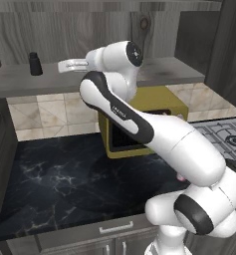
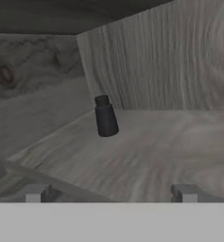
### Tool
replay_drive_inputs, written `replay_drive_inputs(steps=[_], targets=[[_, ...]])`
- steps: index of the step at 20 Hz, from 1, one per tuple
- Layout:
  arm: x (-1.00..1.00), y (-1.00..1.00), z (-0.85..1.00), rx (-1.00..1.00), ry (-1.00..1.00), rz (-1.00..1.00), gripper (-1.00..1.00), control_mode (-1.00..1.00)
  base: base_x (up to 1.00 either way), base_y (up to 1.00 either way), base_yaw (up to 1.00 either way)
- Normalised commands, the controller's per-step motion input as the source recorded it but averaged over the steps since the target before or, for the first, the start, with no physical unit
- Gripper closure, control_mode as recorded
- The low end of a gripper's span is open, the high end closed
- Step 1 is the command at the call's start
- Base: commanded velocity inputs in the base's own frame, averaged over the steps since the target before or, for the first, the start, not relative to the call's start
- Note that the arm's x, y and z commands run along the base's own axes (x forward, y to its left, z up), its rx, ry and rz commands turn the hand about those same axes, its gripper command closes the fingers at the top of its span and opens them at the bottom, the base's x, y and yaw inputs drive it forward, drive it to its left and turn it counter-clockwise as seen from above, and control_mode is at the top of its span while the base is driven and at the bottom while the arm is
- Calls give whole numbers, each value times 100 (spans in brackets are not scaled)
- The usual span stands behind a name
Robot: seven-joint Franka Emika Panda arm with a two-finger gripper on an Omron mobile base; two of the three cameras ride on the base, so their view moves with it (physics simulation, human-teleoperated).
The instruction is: Collect the turmeric, ketchup, and shaker from the cabinet and place them next to the stove.
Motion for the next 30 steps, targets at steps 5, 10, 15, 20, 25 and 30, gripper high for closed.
replay_drive_inputs(steps=[5, 10, 15, 20, 25, 30], targets=[[25, 41, 3, -17, 2, 0, -100, -100, 0, 0, 0], [0, 19, 0, -7, 0, 0, -100, -100, 0, 0, 0], [9, 17, 9, -5, 0, 0, -100, -100, 0, 0, 0], [30, 4, 4, 0, 2, 0, -100, -100, 0, 0, 0], [29, 0, 0, 0, 1, 0, -100, -100, 0, 0, 0], [30, 25, 0, 0, 1, 0, -100, -100, 0, 0, 0]])
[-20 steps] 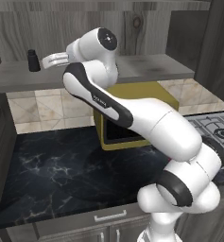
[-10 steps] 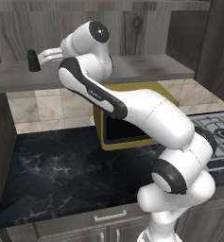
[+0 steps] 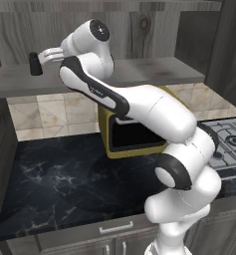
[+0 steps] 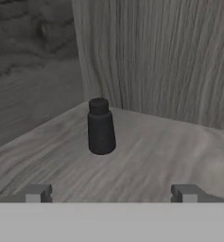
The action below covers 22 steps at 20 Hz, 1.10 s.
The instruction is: Collect the turmeric, ketchup, and shaker from the cabinet and place them next to the stove.
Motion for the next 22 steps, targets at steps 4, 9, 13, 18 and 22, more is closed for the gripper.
replay_drive_inputs(steps=[4, 9, 13, 18, 22], targets=[[33, 36, 0, 0, 3, 0, -100, -100, 0, 0, 0], [4, 11, 0, 0, 1, 0, -100, -100, 0, 0, 0], [16, 25, 0, 0, 0, 0, -100, -100, 0, 0, 0], [26, 13, 0, 0, 0, 0, -100, -100, 0, 0, 0], [29, 22, 0, 0, 0, 0, -100, -100, 0, 0, 0]])
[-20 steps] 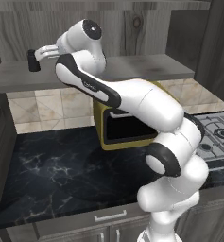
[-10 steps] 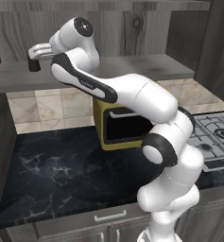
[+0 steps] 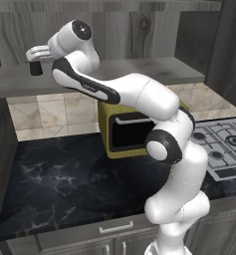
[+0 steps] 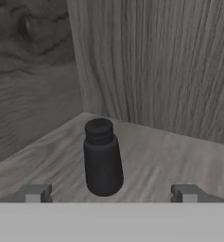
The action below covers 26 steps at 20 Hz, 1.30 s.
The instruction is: Collect the turmeric, ketchup, and shaker from the cabinet and place them next to the stove.
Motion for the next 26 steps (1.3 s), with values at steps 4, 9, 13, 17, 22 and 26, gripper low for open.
replay_drive_inputs(steps=[4, 9, 13, 17, 22, 26], targets=[[24, 25, 0, 0, 0, 0, -100, -100, 0, 0, 0], [2, 4, 0, 0, 0, 0, -100, -100, 0, 0, 0], [15, 16, 0, 0, 0, 0, -100, -100, 0, 0, 0], [15, 11, 0, 0, 0, 0, -100, -100, 0, 0, 0], [11, 17, -1, 0, 0, 0, -100, -100, 0, 0, 0], [10, 19, -3, 0, 0, 0, -100, -100, 0, 0, 0]])
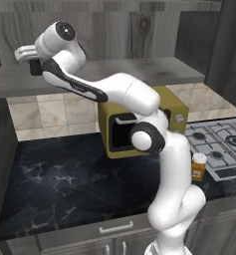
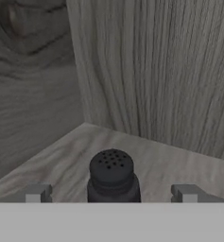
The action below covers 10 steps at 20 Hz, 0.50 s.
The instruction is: Collect the turmeric, ketchup, and shaker from the cabinet and place them next to the stove.
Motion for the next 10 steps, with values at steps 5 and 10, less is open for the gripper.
replay_drive_inputs(steps=[5, 10], targets=[[1, 2, 0, 0, 0, 0, -100, -100, 0, 0, 0], [7, 3, -6, 0, 0, 0, -100, -100, 0, 0, 0]])
